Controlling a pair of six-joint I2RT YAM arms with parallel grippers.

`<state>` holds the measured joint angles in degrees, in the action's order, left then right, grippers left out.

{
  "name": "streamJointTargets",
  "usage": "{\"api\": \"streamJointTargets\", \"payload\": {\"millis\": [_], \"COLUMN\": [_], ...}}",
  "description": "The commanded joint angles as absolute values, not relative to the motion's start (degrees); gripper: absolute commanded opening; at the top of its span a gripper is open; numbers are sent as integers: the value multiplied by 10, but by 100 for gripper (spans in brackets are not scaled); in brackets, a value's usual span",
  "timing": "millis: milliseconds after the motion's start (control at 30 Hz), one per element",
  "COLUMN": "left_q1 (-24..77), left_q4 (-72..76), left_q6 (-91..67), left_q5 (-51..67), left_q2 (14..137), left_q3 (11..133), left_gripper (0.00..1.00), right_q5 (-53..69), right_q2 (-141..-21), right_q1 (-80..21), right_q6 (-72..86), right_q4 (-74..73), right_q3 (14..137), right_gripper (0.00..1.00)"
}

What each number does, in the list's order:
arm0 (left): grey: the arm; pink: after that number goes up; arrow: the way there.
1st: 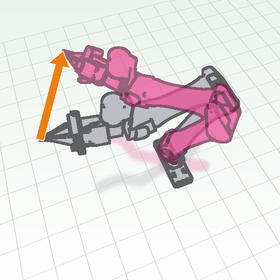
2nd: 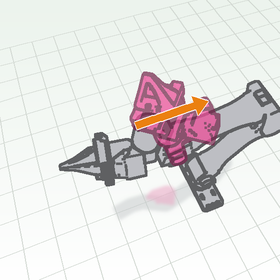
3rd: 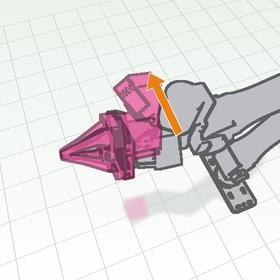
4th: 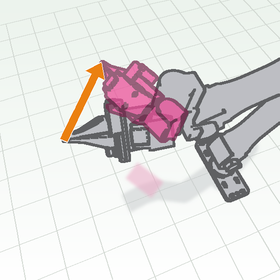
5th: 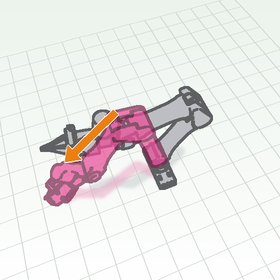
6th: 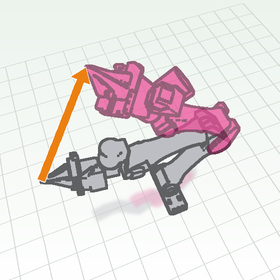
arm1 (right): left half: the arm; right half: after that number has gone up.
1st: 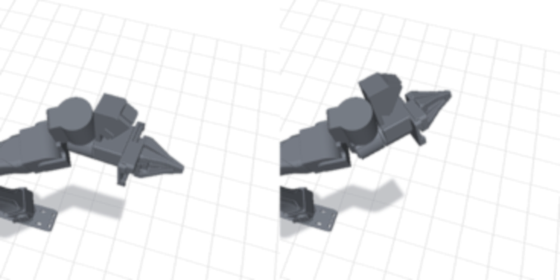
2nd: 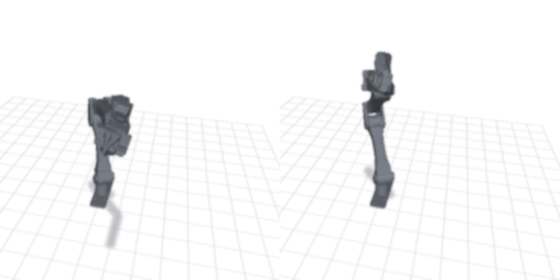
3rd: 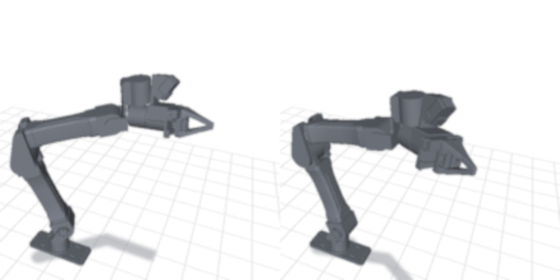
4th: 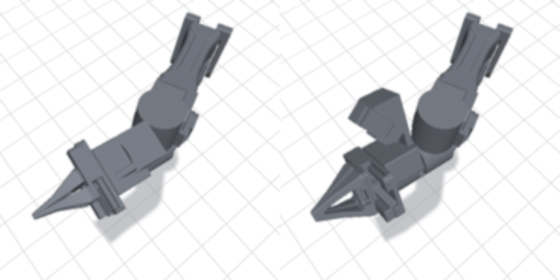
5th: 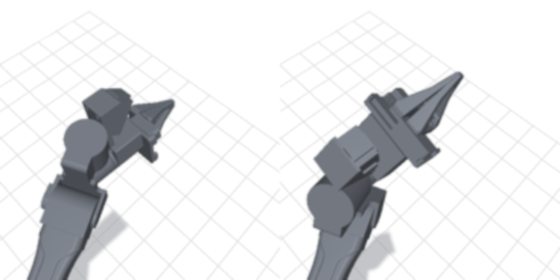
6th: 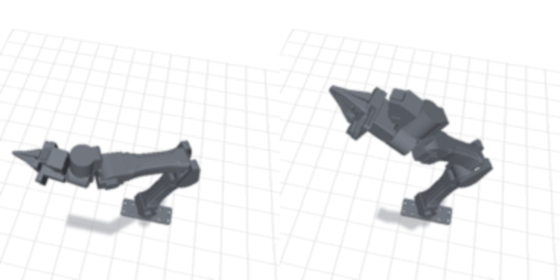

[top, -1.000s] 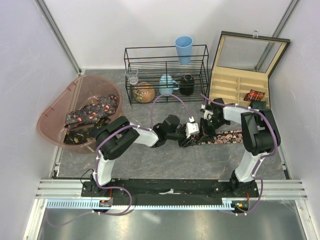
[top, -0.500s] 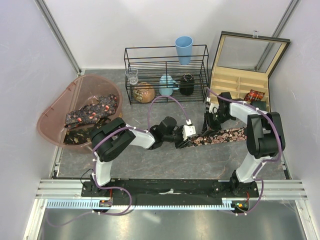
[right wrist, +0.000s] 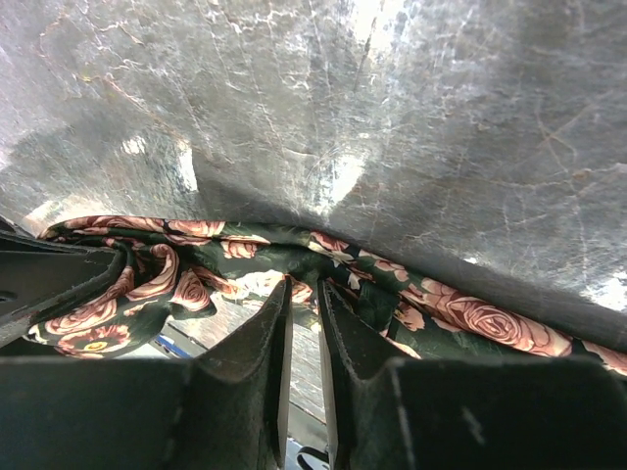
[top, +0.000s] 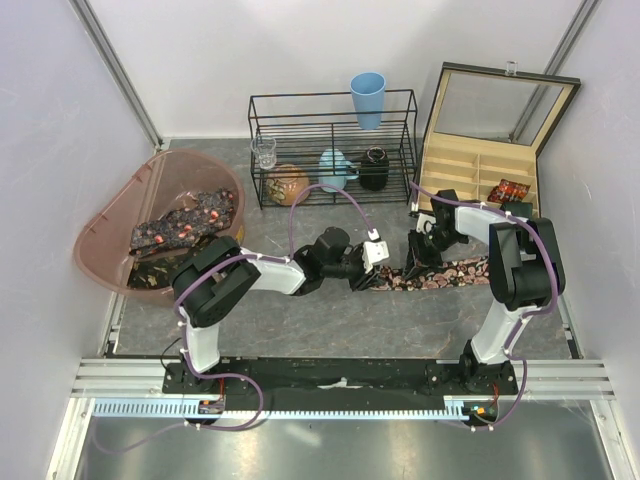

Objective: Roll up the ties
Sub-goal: Roll the tie at the center of the board.

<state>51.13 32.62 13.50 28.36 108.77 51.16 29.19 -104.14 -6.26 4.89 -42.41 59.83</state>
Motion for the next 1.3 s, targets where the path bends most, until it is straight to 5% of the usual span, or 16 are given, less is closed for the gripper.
{"api": "streamJointTargets", "payload": {"millis": [0, 233, 533, 733, 1067, 1267], "left_q1": [505, 508, 514, 518, 516, 515], "left_q4": [288, 167, 125, 114, 122, 123], "left_q6": [141, 183, 200, 205, 195, 192], "left_q5": [263, 217, 203, 196, 235, 238], "left_q2": [1076, 1121, 1140, 1145, 1144, 1145], "left_q3": [522, 550, 572, 579, 565, 566], "left_gripper": [6, 6, 7, 7, 9, 10], "right_q5": [188, 225, 415, 436, 403, 381], "right_q2": [-1071, -1050, -990, -998, -1032, -1047], "right_q1": [-63, -64, -71, -91, -93, -112], "right_q6": [30, 11, 58, 97, 95, 91], "right_q4": [-408, -412, -404, -364, -297, -270], "right_q3": [588, 589, 603, 596, 576, 550], "right_gripper": [24, 25, 41, 47, 24, 22]}}
